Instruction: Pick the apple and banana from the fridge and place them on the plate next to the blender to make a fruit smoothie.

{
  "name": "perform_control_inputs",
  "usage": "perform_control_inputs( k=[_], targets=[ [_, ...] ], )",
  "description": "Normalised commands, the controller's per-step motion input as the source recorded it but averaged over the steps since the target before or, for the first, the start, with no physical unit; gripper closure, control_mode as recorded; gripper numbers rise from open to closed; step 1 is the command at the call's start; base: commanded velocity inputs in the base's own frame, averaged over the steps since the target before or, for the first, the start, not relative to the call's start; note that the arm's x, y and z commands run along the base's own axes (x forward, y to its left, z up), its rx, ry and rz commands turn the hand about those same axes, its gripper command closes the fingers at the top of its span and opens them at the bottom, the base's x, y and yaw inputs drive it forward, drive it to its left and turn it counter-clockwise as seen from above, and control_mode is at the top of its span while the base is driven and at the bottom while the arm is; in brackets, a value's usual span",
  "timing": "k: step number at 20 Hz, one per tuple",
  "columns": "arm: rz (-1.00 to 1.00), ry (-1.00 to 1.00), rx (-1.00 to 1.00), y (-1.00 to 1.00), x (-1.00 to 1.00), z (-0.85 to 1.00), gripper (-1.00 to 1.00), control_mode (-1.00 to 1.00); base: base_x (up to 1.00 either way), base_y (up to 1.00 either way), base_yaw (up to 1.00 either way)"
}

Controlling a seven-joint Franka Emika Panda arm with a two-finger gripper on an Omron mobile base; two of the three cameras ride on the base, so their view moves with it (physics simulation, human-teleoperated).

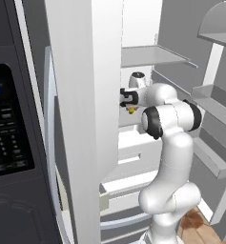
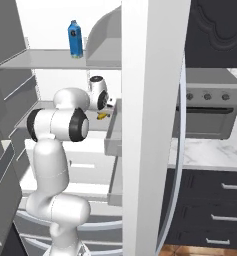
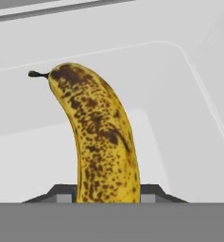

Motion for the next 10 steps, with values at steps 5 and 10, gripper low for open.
perform_control_inputs(
  k=[5, 10],
  targets=[
    [0.0, -0.01, 0.0, 0.0, -0.18, 0.0, 1.0, -1.0, 0.0, 0.0, 0.0],
    [0.0, -0.13, 0.0, 0.0, -0.71, 0.0, 1.0, -1.0, 0.0, 0.0, 0.0]
  ],
)
